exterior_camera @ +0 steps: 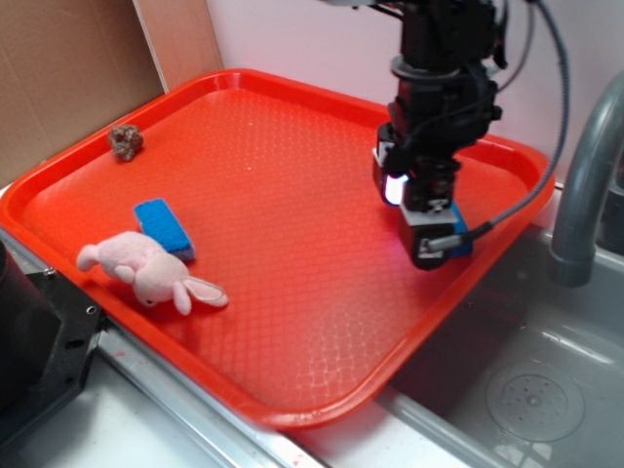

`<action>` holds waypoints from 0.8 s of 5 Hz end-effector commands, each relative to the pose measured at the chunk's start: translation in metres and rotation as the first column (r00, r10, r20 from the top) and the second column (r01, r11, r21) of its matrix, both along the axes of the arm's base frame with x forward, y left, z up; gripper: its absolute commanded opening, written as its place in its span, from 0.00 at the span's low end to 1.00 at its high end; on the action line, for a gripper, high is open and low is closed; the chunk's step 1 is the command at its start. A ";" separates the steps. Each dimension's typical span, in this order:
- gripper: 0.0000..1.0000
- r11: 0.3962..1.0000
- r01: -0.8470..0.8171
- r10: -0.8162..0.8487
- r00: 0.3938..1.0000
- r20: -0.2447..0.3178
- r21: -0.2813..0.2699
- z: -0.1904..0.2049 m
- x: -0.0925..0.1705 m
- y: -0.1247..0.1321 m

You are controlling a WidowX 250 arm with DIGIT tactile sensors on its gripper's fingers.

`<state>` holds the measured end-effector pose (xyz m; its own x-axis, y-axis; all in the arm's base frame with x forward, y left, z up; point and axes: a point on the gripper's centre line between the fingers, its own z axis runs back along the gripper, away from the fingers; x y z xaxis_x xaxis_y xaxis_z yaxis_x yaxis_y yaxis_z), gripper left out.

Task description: Grab the blue block.

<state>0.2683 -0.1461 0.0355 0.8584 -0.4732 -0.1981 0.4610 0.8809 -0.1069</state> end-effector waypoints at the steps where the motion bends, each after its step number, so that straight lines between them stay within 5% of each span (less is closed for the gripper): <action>1: 1.00 0.870 -0.479 0.488 0.870 0.066 -0.115 0.006 0.036 -0.004; 2: 1.00 0.728 -0.672 0.685 0.716 0.135 -0.133 0.017 0.017 -0.009; 4: 1.00 0.329 -0.934 0.928 0.292 0.232 -0.138 0.026 0.020 -0.015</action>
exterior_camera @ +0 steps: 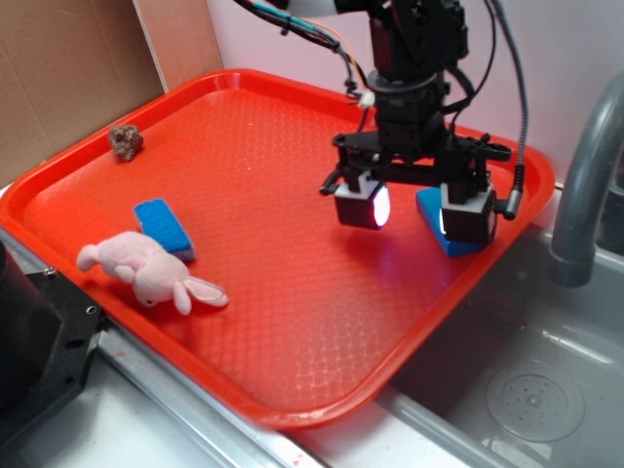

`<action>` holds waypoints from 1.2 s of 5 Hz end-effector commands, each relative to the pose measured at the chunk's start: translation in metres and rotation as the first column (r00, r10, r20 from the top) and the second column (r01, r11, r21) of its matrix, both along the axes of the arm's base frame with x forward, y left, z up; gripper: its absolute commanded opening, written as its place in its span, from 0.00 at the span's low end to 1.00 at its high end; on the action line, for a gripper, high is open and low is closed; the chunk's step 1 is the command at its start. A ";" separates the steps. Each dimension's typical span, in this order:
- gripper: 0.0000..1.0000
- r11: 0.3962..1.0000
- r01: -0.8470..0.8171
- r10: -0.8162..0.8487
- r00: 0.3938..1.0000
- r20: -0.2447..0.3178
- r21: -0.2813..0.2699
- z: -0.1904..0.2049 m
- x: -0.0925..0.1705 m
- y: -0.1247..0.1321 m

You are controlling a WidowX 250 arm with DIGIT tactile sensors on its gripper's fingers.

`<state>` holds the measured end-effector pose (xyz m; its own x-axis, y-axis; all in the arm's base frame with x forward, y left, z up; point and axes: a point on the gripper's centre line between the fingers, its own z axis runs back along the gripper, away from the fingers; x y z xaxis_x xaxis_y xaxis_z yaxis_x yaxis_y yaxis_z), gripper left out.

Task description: Grab the blue block.

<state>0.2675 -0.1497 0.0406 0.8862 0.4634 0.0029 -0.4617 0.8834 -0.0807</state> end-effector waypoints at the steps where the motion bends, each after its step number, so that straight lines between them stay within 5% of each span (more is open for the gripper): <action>1: 1.00 0.888 -0.460 0.459 0.884 0.092 -0.006 0.032 0.029 -0.007; 2: 1.00 0.879 -0.475 0.476 0.876 0.078 -0.028 0.033 0.038 -0.002; 4: 1.00 0.883 -0.468 0.467 0.883 0.041 0.026 0.006 0.038 -0.001; 5: 0.72 0.882 -0.467 0.467 0.884 0.007 0.070 -0.014 0.045 0.000; 6: 0.00 0.923 -0.371 0.375 0.927 -0.020 0.104 -0.017 0.038 0.004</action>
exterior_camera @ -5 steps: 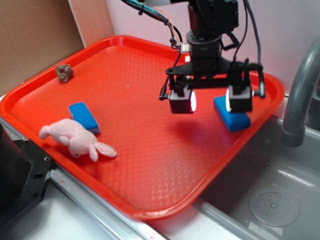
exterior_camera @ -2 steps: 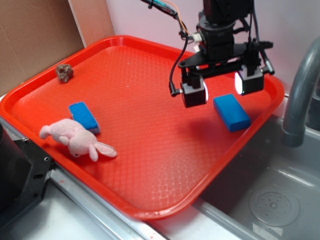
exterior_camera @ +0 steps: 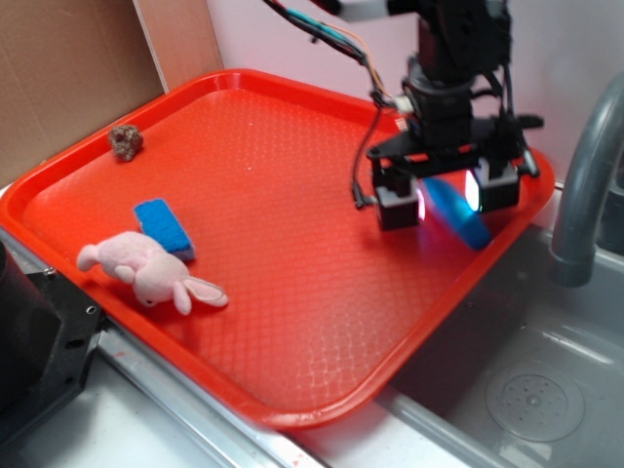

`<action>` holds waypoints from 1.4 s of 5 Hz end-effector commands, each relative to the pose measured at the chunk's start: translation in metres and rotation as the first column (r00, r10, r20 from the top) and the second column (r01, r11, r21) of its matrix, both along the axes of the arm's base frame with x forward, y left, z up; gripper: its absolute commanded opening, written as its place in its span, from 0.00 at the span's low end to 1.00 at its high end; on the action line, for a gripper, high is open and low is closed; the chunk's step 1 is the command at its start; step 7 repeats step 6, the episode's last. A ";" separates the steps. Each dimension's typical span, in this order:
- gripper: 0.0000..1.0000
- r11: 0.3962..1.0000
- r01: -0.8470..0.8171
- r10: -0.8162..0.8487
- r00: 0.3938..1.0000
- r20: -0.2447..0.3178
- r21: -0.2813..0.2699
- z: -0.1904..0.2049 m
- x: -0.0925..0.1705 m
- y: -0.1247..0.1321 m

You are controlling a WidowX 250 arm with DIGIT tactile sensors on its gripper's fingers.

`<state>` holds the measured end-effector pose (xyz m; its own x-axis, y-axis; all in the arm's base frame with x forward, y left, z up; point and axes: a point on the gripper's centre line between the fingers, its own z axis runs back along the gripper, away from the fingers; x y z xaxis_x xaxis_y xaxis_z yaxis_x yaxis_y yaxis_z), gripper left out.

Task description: Grab the blue block.

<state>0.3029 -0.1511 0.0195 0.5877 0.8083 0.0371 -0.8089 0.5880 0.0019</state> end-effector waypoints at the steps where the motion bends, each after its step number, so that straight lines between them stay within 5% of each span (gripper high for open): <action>1: 0.00 0.977 0.204 -0.204 0.979 -0.007 0.056 0.017 -0.013 0.015; 2: 0.00 0.896 0.441 -0.439 0.898 0.043 -0.047 0.035 -0.042 0.039; 3: 0.00 0.761 0.649 -0.648 0.757 0.080 0.020 0.052 -0.075 0.085; 4: 0.00 0.574 0.818 -0.819 0.574 0.014 0.033 0.079 -0.080 0.119; 5: 0.00 0.355 0.932 -0.934 0.351 0.059 0.074 0.109 -0.074 0.128; 7: 0.00 0.368 0.926 -0.928 0.363 0.082 0.076 0.129 -0.062 0.145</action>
